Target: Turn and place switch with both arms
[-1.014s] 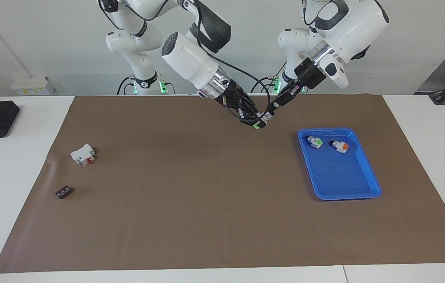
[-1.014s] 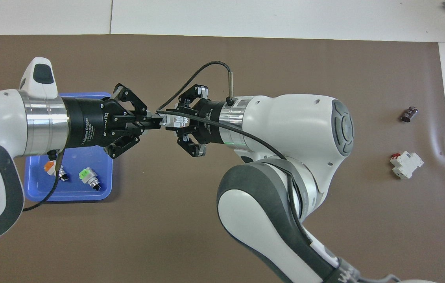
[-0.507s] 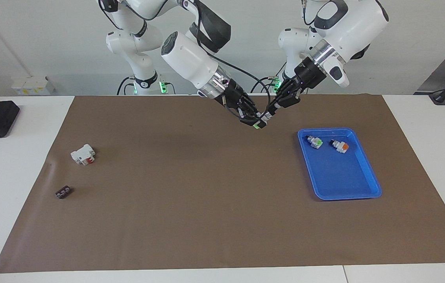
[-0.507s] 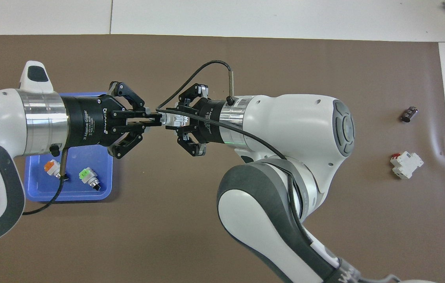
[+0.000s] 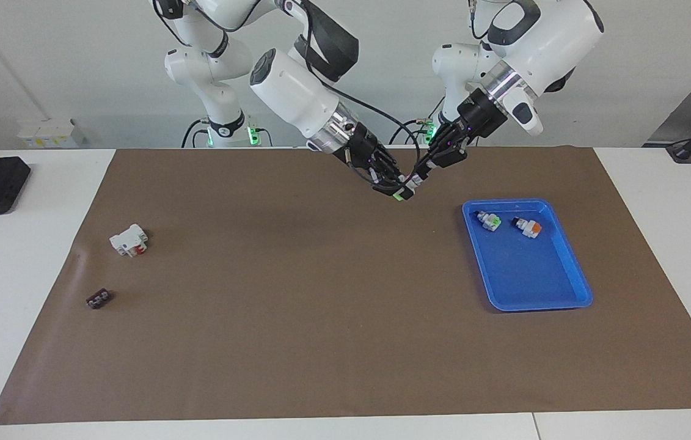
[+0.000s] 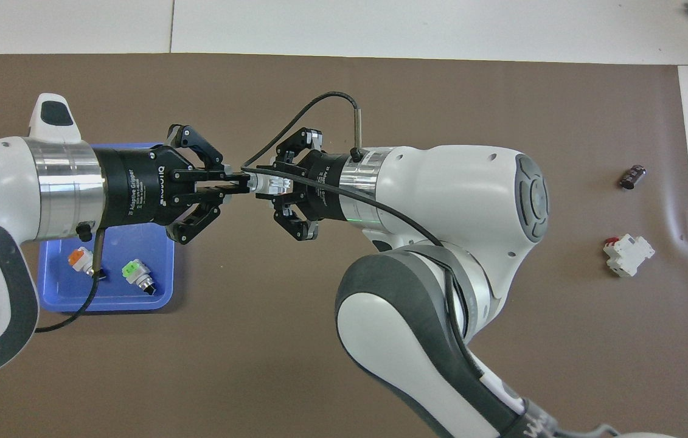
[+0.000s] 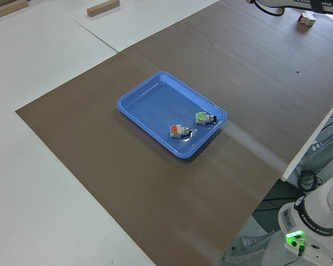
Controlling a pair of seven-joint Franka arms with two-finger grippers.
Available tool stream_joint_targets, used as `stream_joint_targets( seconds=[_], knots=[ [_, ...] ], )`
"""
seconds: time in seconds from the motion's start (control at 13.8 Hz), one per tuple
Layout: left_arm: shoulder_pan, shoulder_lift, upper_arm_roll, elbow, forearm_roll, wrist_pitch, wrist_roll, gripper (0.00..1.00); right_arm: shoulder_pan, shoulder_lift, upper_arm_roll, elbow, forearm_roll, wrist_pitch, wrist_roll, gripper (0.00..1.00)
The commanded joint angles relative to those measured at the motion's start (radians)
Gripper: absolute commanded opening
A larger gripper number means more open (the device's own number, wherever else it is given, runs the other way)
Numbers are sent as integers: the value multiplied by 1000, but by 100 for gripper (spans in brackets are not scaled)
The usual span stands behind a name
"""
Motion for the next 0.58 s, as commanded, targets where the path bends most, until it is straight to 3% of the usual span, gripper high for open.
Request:
stream_joint_targets(
  seconds=[0.0,0.36,0.43,0.51],
  knots=[
    [-6,-8,0,-9,-1,34,-16,0,0,2,12,3,18,8,14,0],
    [9,-10,1,-15,2,29,-14,0,0,2,12,3,18,8,14,0],
    [9,-10,1,-15,2,29,-14,0,0,2,12,3,17,8,14,11],
    [9,-10,1,-15,3,29,-14,0,1,1,12,3,15,7,9,43]
  ],
)
